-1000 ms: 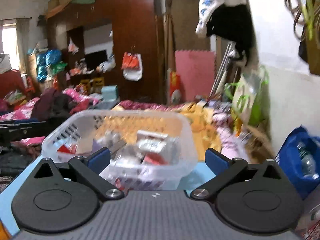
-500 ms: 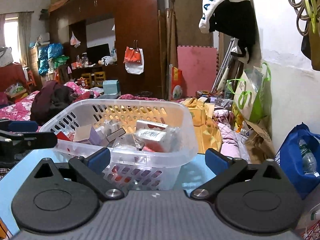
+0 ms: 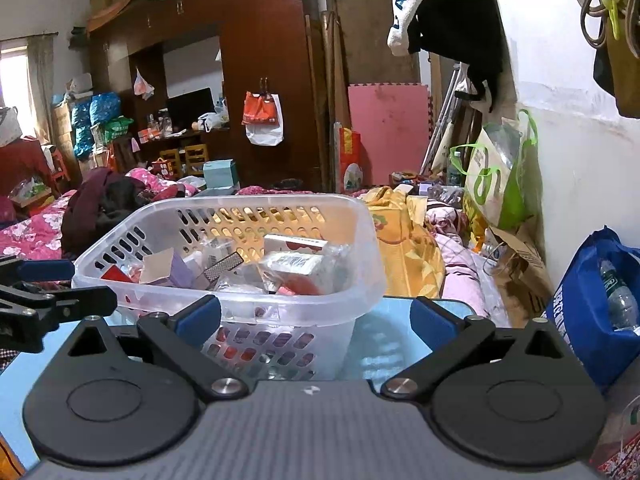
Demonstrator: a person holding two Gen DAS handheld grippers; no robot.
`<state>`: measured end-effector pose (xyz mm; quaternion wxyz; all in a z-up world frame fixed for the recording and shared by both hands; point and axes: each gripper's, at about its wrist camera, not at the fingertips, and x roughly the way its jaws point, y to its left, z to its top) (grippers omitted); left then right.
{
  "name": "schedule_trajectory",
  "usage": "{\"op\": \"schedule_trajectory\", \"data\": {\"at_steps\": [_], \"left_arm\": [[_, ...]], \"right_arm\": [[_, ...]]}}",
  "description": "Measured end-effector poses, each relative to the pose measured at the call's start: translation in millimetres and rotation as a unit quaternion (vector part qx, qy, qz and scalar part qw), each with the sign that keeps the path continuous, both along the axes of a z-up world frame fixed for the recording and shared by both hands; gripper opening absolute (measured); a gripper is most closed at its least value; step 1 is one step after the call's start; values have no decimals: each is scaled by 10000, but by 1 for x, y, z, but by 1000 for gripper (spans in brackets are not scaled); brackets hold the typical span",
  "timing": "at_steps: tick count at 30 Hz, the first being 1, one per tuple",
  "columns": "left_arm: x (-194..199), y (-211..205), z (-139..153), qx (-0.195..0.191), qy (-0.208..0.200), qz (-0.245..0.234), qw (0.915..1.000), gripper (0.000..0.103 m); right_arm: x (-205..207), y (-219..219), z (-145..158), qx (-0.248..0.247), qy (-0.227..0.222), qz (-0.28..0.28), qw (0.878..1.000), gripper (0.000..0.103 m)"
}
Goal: Organize objects
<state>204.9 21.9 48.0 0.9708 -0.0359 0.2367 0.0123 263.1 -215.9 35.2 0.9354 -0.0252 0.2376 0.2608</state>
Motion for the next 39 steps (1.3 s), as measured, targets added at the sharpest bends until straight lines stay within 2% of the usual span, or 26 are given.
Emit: {"op": "schedule_trajectory", "data": {"at_steps": [15, 24, 39], "left_arm": [[-8, -3, 3, -12, -100, 2, 9999, 101], [-12, -3, 2, 87, -78, 154, 9998, 101], [-20, 6, -4, 45, -67, 322, 9995, 101]], "right_arm": [[-3, 0, -1, 16, -31, 41, 10000, 103], [-3, -3, -2, 57, -41, 46, 10000, 103], [-4, -4, -5, 97, -10, 83, 9999, 103]]}}
